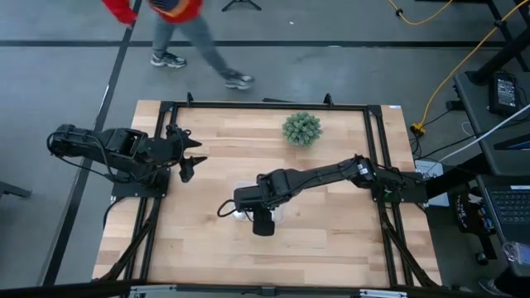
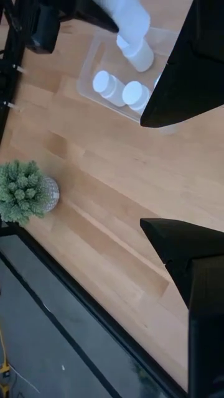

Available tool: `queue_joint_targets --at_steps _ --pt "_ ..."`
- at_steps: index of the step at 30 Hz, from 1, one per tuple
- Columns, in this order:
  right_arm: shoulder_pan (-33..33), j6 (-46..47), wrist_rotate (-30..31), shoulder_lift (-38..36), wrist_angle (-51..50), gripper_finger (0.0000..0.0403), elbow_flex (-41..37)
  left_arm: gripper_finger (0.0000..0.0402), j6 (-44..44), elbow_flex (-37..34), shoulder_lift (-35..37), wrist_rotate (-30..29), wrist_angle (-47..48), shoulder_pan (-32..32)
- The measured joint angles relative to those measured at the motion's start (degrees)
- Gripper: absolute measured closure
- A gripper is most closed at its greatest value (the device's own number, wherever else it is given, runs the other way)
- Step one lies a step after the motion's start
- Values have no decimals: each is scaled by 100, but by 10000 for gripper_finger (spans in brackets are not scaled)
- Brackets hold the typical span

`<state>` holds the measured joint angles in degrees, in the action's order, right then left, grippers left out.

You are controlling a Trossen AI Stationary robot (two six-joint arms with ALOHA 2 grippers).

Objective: Pick and place pill bottles into a basket
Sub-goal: Put the white medicine bottle into the transparent bin

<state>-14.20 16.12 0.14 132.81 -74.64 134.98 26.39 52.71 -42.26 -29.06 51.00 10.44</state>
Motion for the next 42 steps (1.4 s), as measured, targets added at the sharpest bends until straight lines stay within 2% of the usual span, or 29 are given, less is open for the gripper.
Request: queue_joint_targets --at_steps 6,13,42 --pt "84 -313 314 0 187 235 0 158 127 0 0 -28 -26 1" --pt "92 -487 328 0 585 235 -97 158 366 0 0 -3 -26 2" --pt "-19 -615 325 643 524 235 -146 158 394 0 0 21 -90 2"
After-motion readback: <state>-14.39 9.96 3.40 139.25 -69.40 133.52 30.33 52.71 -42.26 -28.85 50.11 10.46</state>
